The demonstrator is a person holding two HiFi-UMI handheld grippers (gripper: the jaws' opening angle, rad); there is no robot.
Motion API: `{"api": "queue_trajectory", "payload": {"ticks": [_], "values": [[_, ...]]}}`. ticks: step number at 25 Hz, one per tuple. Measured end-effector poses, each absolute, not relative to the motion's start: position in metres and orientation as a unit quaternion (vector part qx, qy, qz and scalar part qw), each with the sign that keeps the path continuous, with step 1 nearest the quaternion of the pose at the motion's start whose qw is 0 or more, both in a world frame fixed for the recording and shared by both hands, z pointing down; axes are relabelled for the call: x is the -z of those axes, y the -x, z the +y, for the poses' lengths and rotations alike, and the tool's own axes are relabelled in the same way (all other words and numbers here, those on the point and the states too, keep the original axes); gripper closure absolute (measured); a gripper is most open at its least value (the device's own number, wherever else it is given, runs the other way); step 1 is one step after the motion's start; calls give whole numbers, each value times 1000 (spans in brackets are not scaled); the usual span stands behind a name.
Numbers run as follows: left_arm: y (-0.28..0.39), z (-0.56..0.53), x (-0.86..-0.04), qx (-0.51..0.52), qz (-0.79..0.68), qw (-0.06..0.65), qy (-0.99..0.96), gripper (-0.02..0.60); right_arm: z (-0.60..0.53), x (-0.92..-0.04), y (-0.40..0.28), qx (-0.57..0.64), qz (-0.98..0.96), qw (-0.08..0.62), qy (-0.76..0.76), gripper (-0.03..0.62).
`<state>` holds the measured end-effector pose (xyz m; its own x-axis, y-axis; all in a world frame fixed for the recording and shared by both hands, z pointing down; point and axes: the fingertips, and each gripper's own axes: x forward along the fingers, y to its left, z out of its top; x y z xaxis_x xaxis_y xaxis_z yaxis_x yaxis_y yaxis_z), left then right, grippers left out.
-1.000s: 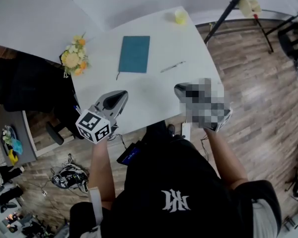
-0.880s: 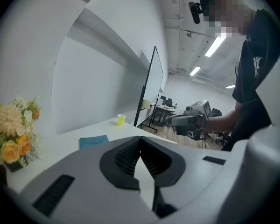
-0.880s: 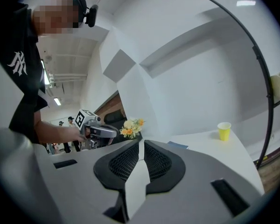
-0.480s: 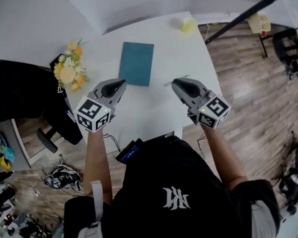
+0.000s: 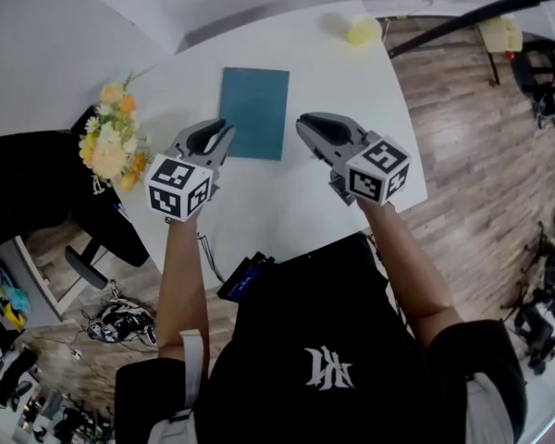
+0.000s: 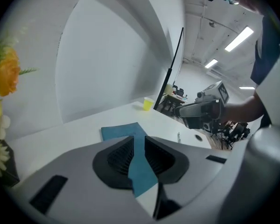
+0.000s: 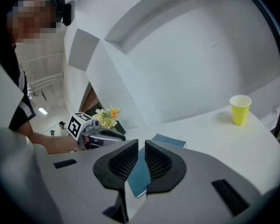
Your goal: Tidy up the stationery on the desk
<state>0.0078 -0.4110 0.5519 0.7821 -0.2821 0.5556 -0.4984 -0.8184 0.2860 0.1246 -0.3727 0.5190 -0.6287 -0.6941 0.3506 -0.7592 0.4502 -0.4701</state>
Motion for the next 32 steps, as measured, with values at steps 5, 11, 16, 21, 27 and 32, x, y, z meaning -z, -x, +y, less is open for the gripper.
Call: {"api": "queue_trajectory", "payload": {"ticks": [5,11,16,21,27,32], "values": [[-7,-436,-594,-308,-234,224,-895,498,-396,-561,-133,-369,-819,70,-433,431],[-2,-448,-631,-353,-246,244,-869,477,-407,-614,-131,-463,-759,99,-446,425],[-2,-450,-645,-384,-239,253,-855,476,-407,-641,-129,-516,-708,133,-463,431],[-6,-454,-649,-391,-236,255,-852,465,-413,-649,-130,-526,-696,157,-463,445],[-4,-454,-651,-392,-233,258,-852,466,-416,-658,-127,-534,-682,178,-466,477],[-1,-453,-652,-392,-228,259,-853,471,-417,-663,-126,-534,-675,190,-473,496]]}}
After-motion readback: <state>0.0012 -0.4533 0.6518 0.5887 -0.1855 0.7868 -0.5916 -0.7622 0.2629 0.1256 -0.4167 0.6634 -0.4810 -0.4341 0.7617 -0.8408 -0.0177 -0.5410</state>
